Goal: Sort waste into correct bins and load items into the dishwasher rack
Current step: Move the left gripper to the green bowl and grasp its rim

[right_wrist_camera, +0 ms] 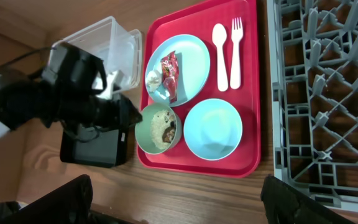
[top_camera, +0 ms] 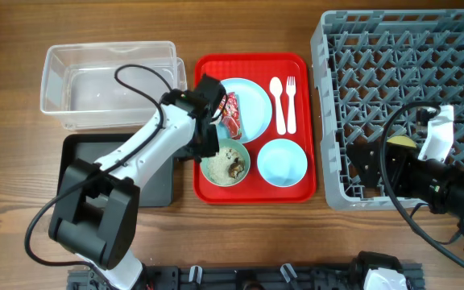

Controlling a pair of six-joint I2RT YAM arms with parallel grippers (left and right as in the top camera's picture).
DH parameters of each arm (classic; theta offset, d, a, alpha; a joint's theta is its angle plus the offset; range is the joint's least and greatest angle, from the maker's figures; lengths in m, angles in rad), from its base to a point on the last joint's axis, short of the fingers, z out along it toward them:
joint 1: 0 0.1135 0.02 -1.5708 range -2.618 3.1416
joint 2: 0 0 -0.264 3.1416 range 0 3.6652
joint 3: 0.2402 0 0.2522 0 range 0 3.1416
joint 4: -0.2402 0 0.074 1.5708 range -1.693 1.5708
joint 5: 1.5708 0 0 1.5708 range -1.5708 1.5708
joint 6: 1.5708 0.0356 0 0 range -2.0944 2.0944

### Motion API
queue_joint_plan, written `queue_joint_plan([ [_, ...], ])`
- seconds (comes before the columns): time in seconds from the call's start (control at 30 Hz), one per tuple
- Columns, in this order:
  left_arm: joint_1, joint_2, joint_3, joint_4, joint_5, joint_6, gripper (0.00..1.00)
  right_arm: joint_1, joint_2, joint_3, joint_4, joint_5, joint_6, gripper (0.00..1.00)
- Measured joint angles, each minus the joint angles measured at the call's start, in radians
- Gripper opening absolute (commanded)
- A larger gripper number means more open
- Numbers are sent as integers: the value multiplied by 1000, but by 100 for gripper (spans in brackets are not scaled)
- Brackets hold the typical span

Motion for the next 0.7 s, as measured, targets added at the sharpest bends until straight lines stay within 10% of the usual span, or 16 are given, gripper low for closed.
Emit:
queue_joint_plan([
  [0.7,0,-125,-171,145,92,24,12,0,0,0,0,12,0,89],
])
